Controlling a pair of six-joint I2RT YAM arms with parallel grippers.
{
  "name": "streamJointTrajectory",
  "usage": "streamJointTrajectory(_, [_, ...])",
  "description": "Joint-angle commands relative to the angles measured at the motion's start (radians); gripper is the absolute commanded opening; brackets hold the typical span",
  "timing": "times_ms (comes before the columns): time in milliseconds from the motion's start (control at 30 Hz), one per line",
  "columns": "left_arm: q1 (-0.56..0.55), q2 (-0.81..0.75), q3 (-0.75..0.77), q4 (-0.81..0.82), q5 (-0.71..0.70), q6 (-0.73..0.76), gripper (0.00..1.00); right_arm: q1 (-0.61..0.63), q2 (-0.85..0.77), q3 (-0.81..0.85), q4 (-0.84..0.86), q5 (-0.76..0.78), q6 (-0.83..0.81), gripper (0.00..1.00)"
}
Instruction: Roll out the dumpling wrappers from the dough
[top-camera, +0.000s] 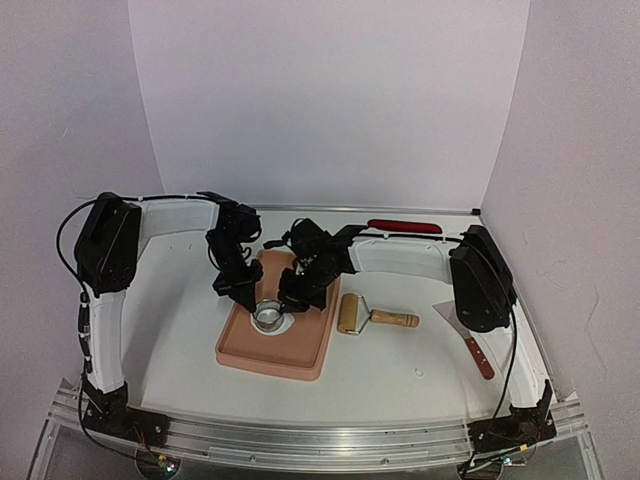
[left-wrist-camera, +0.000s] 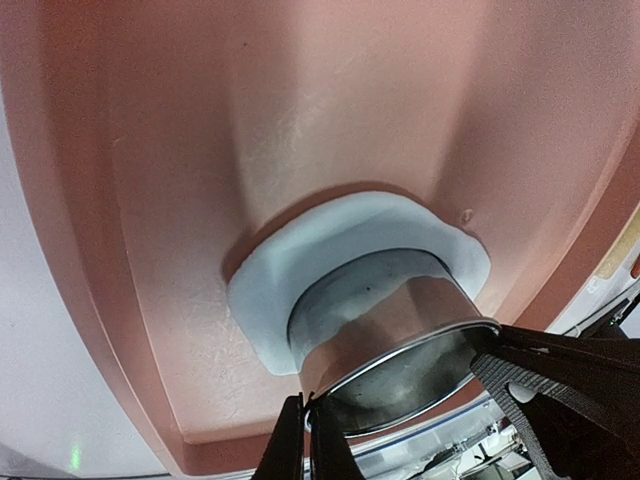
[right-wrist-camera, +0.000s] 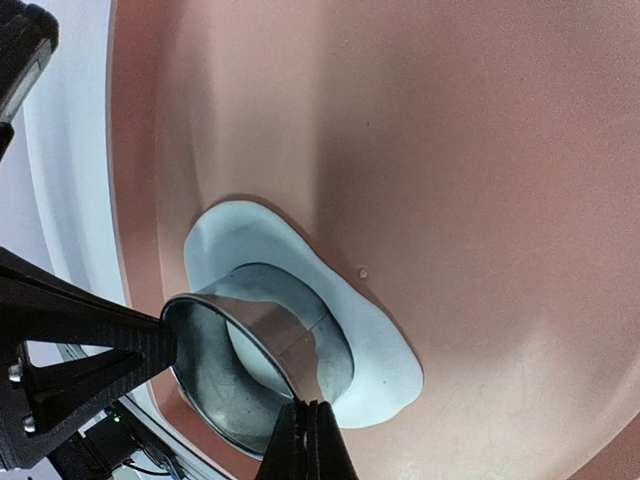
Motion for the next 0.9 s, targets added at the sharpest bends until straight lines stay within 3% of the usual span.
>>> streamJointTrajectory(0, [0.012,-0.045,-0.155,0.256,-0.069,-0.094,0.0,0.053,0.038,0.071,-0.07,-0.06,-0.05,0.0])
streamJointTrajectory(167, [-0.017,-0.119,-0.295,0.315,-0.049,-0.152,0.0,0.023,0.098,0.154,-0.069,-0.059,-0.101,0.0])
streamJointTrajectory(500, [-0.074,-0.179,-0.371,0.341,-0.021,-0.257,0.0,-0.021,0.154,0.181,-0.077,-0.05,-0.122,0.0])
streamJointTrajectory(667, [-0.081,-0.171,-0.368,0.341,-0.022,-0.258,0.0,-0.029,0.116,0.131,-0.077,-0.043,-0.119,0.0])
streamJointTrajectory(867, [-0.067,-0.098,-0.252,0.277,-0.061,-0.194,0.0,-0.01,0.054,0.034,-0.075,-0.045,-0.101,0.0])
